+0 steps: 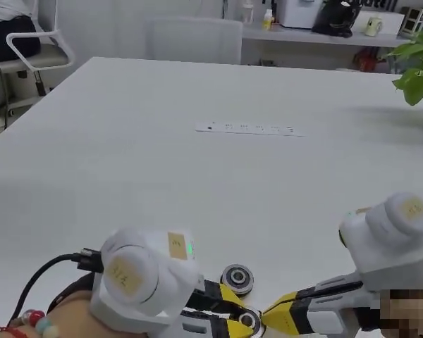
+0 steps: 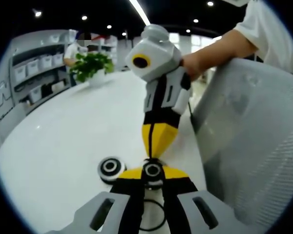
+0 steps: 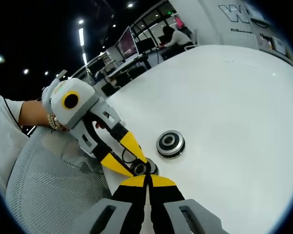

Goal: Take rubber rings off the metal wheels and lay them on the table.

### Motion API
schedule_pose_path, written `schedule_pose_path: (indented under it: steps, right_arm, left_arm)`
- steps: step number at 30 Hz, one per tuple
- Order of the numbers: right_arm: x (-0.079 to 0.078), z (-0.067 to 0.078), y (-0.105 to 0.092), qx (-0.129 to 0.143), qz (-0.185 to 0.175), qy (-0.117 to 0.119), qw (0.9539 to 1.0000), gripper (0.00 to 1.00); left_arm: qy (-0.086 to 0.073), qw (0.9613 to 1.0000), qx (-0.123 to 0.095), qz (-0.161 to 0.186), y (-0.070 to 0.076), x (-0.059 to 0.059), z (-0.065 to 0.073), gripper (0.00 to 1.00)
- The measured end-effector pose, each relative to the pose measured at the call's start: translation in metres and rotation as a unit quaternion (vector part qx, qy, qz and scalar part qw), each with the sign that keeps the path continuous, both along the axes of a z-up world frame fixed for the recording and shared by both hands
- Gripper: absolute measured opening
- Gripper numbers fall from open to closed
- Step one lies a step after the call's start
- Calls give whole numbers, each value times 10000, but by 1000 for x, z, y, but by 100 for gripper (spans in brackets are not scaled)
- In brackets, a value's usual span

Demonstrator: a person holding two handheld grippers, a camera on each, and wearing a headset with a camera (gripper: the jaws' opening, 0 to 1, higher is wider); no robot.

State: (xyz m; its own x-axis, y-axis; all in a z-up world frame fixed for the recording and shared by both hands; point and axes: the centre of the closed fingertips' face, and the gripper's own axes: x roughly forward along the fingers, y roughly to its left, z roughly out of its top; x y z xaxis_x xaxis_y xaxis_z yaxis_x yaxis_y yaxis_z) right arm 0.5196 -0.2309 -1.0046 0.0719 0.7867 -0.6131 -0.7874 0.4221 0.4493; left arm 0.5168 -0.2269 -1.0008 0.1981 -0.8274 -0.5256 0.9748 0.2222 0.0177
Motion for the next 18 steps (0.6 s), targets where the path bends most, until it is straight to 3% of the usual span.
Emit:
schedule_pose_path:
  steps: [18]
  right_arm:
    - [-3,2,5,16,126,-96,9999,0]
  left_arm:
    - [5,10000,-20,33,1,0,0,13]
